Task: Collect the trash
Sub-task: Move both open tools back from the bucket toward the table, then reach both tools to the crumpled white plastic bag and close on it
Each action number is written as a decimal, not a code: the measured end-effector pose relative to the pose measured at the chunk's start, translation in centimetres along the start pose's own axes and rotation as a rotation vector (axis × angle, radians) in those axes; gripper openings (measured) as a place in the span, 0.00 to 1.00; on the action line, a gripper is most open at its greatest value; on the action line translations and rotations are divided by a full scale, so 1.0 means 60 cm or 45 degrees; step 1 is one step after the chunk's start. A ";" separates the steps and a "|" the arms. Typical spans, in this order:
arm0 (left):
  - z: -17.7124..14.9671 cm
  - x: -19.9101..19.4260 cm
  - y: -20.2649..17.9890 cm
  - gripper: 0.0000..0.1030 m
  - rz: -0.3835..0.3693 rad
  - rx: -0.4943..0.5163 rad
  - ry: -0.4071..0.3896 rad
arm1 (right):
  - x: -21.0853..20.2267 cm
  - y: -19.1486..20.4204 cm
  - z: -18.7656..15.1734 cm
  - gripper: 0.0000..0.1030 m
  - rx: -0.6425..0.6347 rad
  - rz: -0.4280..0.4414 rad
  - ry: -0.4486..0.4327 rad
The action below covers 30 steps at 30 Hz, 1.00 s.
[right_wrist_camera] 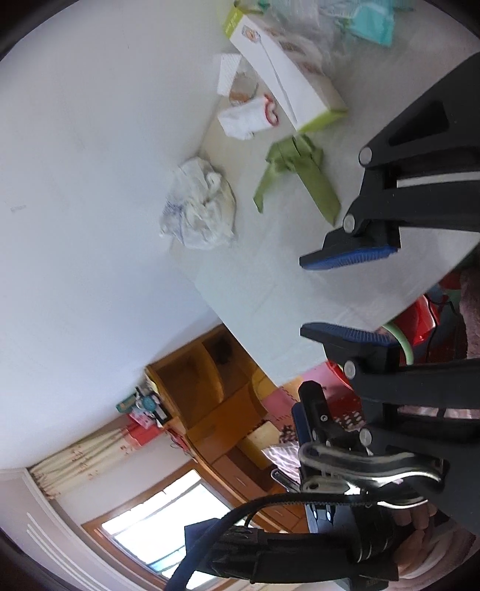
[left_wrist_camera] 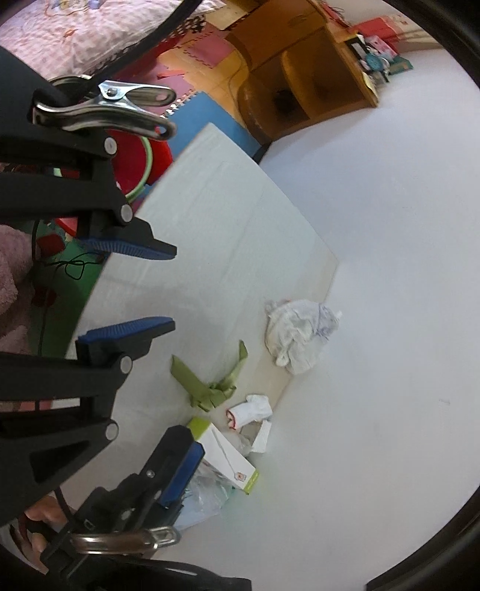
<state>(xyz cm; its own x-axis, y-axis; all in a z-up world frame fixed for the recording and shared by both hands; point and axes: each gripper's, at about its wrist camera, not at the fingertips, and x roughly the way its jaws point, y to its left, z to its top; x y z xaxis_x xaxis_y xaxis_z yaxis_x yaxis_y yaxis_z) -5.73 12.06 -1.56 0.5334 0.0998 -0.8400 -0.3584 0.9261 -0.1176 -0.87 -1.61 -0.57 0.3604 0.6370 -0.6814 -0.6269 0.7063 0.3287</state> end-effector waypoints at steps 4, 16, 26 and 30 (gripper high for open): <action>0.026 0.000 -0.025 0.32 -0.019 0.041 -0.012 | -0.017 -0.016 0.014 0.32 0.038 -0.033 -0.031; 0.109 0.019 -0.071 0.32 -0.089 0.178 -0.064 | -0.036 -0.052 0.069 0.33 0.148 -0.152 -0.107; 0.202 0.062 -0.062 0.33 -0.134 0.262 -0.081 | 0.009 -0.047 0.128 0.36 0.208 -0.214 -0.133; 0.240 0.090 -0.054 0.33 -0.150 0.286 -0.083 | 0.034 -0.045 0.155 0.37 0.224 -0.245 -0.146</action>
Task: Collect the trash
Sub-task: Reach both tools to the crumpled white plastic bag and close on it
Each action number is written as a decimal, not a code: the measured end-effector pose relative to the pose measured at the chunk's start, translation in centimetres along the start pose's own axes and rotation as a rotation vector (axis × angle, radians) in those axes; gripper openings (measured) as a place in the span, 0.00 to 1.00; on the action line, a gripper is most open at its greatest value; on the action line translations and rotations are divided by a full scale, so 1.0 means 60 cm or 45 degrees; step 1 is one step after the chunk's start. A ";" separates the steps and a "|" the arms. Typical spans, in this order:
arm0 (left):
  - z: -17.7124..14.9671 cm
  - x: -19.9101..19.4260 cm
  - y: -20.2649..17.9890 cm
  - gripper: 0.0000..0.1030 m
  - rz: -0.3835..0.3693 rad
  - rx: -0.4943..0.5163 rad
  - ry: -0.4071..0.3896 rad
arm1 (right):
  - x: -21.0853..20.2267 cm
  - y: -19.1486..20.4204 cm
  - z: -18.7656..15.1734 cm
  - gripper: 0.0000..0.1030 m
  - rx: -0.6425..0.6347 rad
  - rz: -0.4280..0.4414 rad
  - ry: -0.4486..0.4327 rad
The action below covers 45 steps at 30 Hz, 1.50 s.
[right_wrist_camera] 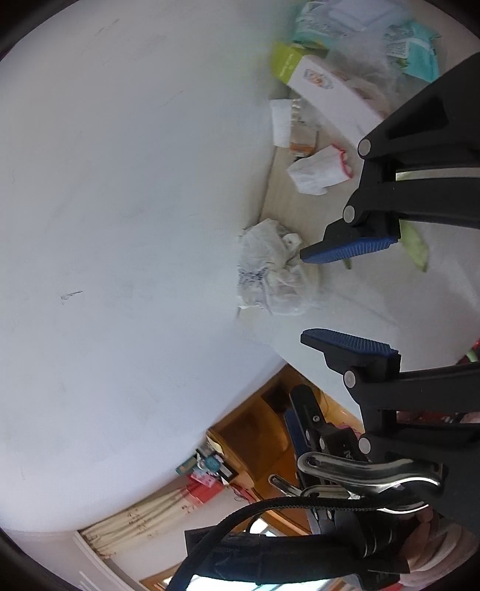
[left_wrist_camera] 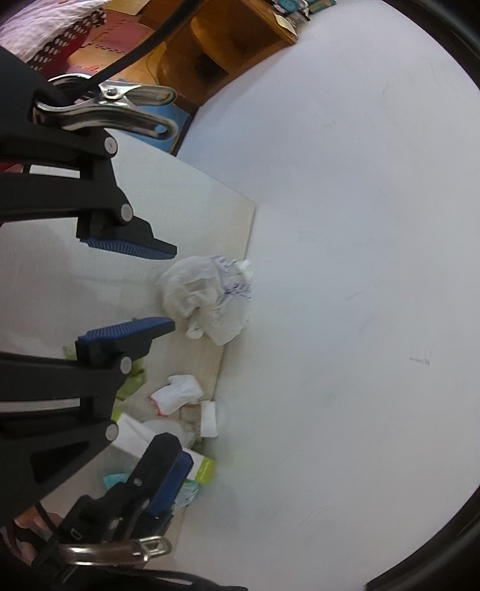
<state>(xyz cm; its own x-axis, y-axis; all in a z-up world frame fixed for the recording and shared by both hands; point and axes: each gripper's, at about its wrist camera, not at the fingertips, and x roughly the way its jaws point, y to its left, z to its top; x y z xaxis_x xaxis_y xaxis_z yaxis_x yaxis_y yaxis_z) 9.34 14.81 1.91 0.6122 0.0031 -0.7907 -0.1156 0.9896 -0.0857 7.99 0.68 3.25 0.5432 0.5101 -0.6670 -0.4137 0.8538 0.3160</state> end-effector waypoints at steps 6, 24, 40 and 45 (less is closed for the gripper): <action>0.034 0.055 0.019 0.34 -0.020 0.038 0.020 | 0.056 -0.008 0.026 0.42 0.078 -0.049 0.019; 0.064 0.225 0.054 0.46 -0.103 0.056 0.166 | 0.211 -0.084 0.026 0.52 0.338 -0.135 0.181; 0.053 0.336 0.068 0.47 -0.156 0.008 0.323 | 0.328 -0.109 0.025 0.53 0.254 -0.203 0.323; 0.047 0.355 0.078 0.46 -0.175 -0.021 0.347 | 0.350 -0.116 0.021 0.53 0.206 -0.212 0.337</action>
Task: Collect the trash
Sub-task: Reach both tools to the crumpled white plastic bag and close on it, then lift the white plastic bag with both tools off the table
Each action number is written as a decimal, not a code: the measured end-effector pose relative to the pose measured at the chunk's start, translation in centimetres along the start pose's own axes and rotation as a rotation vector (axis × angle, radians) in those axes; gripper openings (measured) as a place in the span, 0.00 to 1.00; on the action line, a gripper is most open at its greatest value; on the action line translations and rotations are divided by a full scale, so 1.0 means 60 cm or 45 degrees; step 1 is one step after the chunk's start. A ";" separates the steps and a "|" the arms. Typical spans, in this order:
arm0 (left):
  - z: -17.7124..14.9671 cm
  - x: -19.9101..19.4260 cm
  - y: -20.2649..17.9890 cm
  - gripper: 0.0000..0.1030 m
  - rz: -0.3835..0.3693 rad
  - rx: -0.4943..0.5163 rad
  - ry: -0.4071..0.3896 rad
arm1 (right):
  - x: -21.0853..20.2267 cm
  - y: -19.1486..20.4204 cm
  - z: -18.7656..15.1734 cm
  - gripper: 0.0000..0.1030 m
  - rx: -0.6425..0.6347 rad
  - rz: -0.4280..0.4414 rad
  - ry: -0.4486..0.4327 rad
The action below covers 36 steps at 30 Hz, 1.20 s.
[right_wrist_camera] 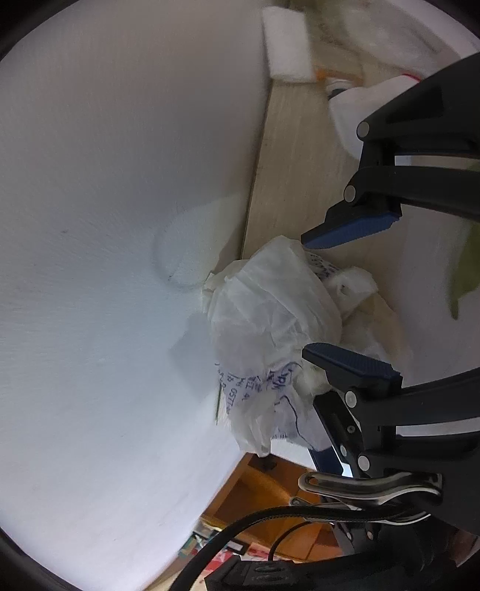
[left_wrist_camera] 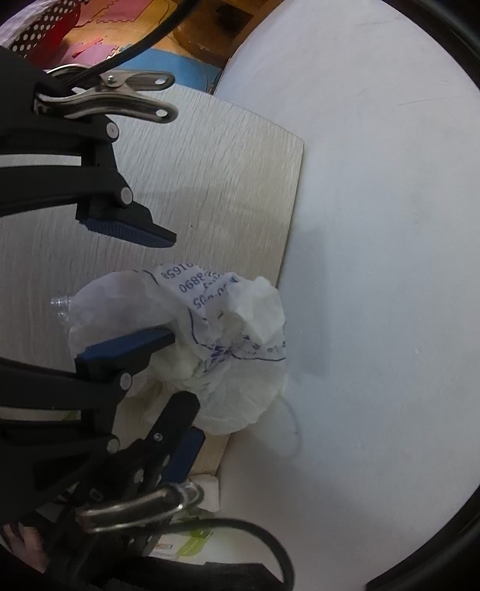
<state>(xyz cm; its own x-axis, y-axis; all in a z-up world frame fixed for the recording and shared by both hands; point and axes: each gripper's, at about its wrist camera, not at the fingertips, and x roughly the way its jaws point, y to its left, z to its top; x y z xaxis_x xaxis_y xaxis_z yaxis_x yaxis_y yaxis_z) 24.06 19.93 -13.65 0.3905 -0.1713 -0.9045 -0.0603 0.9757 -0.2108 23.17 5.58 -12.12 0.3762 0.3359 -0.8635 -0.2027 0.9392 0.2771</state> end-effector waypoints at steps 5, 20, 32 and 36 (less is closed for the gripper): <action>-0.003 0.010 0.006 0.46 -0.043 -0.007 0.016 | 0.018 -0.008 -0.002 0.53 0.000 0.019 0.018; -0.033 -0.014 -0.026 0.19 -0.156 0.153 0.022 | -0.031 -0.009 -0.038 0.14 0.012 0.095 0.022; -0.068 -0.087 -0.035 0.15 -0.245 0.223 -0.043 | -0.135 -0.012 -0.082 0.12 0.054 0.110 -0.099; -0.076 -0.108 -0.013 0.15 -0.253 0.219 -0.049 | -0.152 -0.009 -0.097 0.12 0.052 0.118 -0.109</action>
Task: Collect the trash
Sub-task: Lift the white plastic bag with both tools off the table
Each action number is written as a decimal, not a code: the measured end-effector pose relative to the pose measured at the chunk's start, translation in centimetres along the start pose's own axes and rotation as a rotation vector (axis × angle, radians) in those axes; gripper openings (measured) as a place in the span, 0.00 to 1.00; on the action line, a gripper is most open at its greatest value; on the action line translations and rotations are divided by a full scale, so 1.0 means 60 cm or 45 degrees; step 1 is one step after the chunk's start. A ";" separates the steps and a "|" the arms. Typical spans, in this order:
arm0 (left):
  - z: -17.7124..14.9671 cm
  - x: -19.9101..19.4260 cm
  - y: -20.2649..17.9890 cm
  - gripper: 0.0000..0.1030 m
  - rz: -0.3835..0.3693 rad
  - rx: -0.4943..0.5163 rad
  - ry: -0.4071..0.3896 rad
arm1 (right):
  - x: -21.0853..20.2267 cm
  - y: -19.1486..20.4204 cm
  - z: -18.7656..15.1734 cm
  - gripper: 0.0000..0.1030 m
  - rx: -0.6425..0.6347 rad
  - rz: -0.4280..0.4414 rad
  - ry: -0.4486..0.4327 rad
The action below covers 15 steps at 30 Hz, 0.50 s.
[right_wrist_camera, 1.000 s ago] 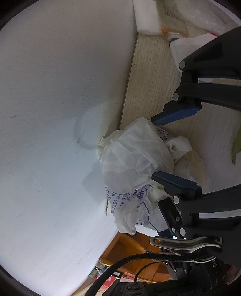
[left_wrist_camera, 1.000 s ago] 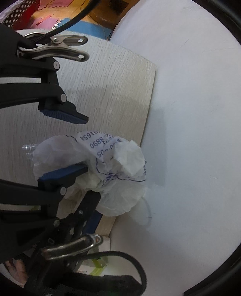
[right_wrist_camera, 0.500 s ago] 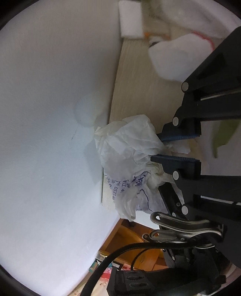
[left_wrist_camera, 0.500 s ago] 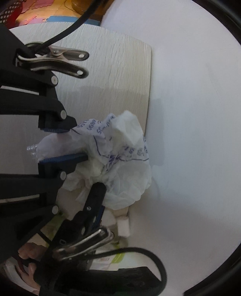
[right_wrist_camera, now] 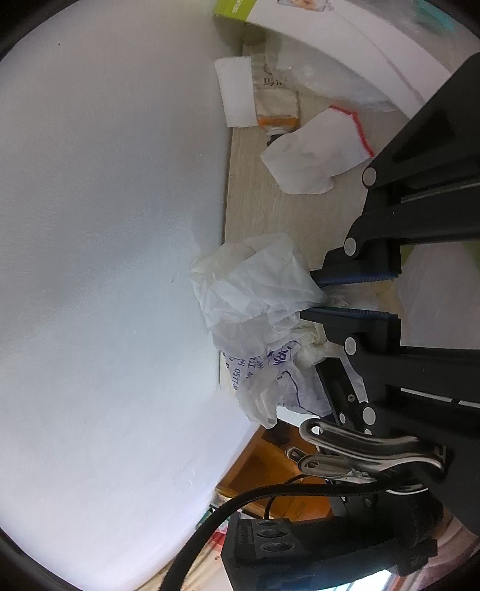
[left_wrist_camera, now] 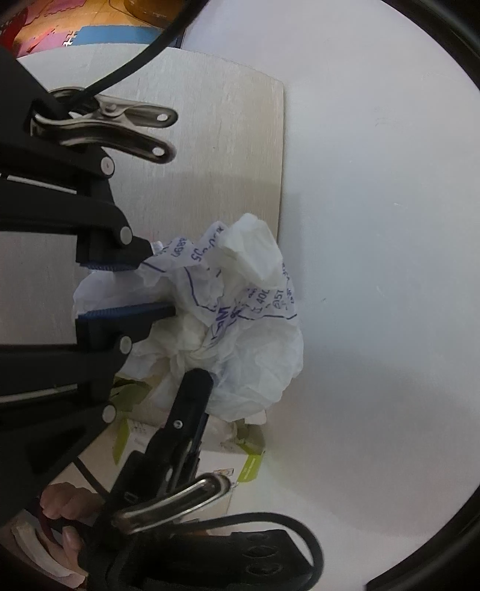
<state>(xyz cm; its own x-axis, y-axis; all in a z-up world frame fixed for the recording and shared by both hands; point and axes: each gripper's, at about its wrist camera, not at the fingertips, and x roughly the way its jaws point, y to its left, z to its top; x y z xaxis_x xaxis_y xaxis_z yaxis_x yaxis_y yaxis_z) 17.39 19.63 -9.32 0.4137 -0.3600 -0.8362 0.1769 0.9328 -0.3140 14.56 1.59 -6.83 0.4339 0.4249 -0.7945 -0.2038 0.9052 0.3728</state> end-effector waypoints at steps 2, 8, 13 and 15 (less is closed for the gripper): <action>-0.007 -0.009 0.001 0.15 -0.001 -0.006 -0.001 | -0.005 0.004 -0.007 0.12 -0.006 0.005 -0.005; -0.009 -0.024 -0.031 0.15 0.011 -0.029 -0.015 | -0.012 0.021 -0.022 0.12 -0.047 0.021 -0.006; -0.034 -0.057 -0.040 0.15 0.053 -0.057 -0.045 | -0.027 0.031 -0.040 0.12 -0.094 0.061 -0.006; -0.044 -0.063 -0.040 0.15 0.073 -0.076 -0.057 | -0.027 0.036 -0.043 0.12 -0.118 0.081 -0.003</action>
<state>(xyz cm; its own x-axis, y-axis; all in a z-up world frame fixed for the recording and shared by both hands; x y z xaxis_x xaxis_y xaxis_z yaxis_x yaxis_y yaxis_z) 13.07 18.77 -6.59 0.4613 -0.3049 -0.8332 0.0985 0.9509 -0.2935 11.16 2.88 -5.99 0.4193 0.4817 -0.7695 -0.3109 0.8726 0.3767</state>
